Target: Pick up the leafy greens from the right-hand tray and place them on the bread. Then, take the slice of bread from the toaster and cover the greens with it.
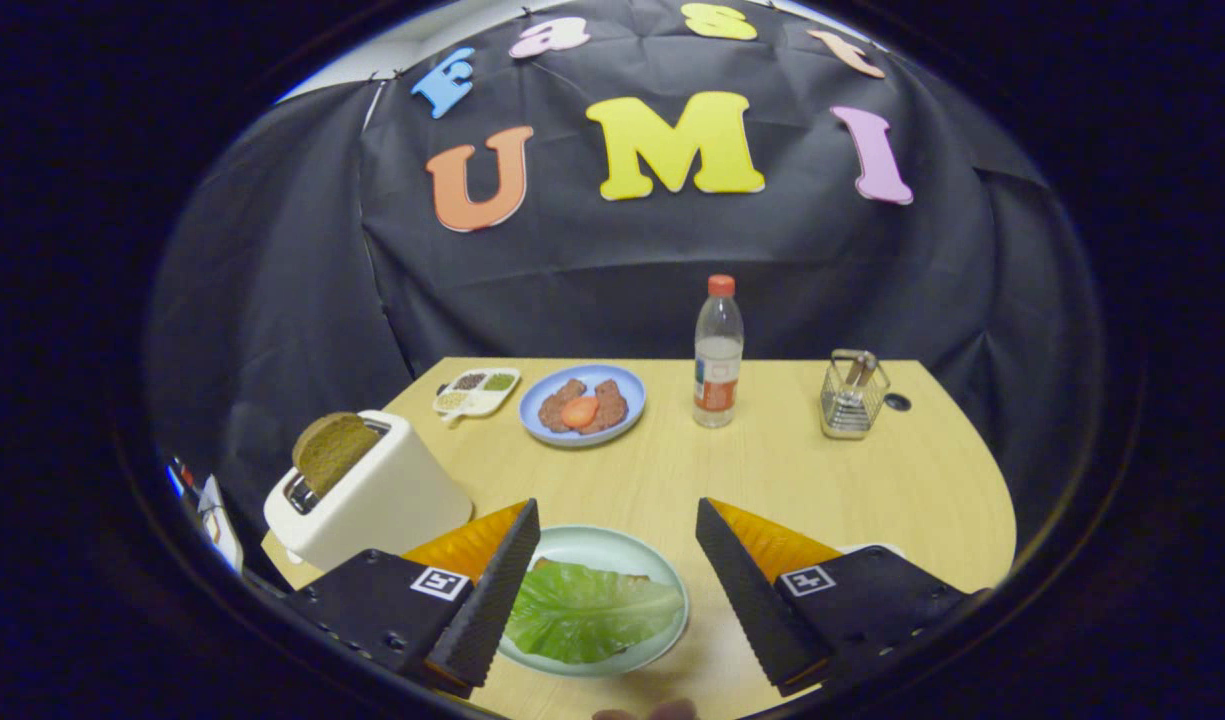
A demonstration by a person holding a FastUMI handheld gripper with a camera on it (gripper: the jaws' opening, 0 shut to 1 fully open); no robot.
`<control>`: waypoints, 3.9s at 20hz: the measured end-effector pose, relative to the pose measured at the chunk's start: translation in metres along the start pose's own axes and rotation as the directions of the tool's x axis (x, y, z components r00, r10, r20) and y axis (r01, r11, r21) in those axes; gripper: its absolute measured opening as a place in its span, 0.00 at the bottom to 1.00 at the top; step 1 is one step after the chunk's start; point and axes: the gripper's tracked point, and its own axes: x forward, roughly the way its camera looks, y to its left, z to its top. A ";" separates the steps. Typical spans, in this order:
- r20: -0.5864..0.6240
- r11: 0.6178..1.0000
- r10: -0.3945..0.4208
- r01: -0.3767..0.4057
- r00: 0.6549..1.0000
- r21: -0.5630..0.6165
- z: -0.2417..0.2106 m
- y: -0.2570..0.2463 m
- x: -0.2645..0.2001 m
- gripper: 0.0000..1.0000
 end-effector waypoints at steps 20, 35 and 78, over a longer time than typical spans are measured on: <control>0.023 0.997 0.041 -0.040 0.999 -0.060 0.044 0.206 -0.074 0.96; -0.097 1.000 0.000 0.002 0.995 0.024 0.003 0.260 0.015 0.96; -0.129 0.958 0.069 -0.030 0.989 0.285 -0.013 0.092 -0.026 0.08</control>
